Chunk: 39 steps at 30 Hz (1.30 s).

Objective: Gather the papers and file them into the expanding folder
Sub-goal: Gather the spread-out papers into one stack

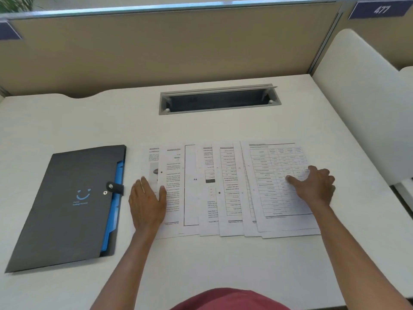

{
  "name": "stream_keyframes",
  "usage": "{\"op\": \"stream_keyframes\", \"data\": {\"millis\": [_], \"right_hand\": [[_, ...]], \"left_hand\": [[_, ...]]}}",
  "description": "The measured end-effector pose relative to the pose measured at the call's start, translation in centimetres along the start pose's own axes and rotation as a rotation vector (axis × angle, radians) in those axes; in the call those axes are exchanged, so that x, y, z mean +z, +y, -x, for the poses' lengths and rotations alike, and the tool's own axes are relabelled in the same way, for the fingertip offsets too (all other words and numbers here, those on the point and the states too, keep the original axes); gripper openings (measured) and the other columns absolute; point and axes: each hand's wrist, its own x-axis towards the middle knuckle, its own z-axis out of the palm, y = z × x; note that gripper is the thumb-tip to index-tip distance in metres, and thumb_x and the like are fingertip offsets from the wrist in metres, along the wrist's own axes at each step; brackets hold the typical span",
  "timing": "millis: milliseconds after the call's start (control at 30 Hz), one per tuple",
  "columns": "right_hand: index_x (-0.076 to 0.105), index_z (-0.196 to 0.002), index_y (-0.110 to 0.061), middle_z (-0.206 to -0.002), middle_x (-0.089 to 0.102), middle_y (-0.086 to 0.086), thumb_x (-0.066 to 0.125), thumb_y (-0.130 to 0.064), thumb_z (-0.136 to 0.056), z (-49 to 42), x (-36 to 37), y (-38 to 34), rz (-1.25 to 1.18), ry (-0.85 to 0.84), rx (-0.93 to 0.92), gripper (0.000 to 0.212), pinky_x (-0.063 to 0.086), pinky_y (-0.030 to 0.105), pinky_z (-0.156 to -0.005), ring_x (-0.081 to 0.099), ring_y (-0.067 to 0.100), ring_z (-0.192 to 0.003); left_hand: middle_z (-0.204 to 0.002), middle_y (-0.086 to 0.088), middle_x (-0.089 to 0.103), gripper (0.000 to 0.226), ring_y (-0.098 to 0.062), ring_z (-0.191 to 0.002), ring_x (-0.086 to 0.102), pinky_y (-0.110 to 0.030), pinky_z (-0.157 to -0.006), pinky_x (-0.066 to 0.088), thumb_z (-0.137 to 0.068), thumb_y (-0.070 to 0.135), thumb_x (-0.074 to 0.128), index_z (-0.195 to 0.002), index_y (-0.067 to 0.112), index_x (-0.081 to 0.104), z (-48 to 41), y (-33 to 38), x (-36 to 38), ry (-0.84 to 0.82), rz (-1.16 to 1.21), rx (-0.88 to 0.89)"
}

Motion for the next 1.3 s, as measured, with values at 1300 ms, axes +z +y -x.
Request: {"op": "stream_keyframes", "data": {"millis": [1300], "right_hand": [[0.045, -0.127, 0.0, -0.128, 0.049, 0.025, 0.061, -0.057, -0.084, 5.1, 1.7, -4.1, 0.025, -0.033, -0.046, 0.073, 0.039, 0.052, -0.093, 0.042, 0.042, -0.121]], "left_hand": [[-0.106, 0.002, 0.052, 0.046, -0.018, -0.097, 0.049, -0.034, -0.079, 0.039, -0.091, 0.03, 0.059, -0.134, 0.019, 0.046, -3.4, 1.0, -2.6, -0.145, 0.702, -0.41]]}}
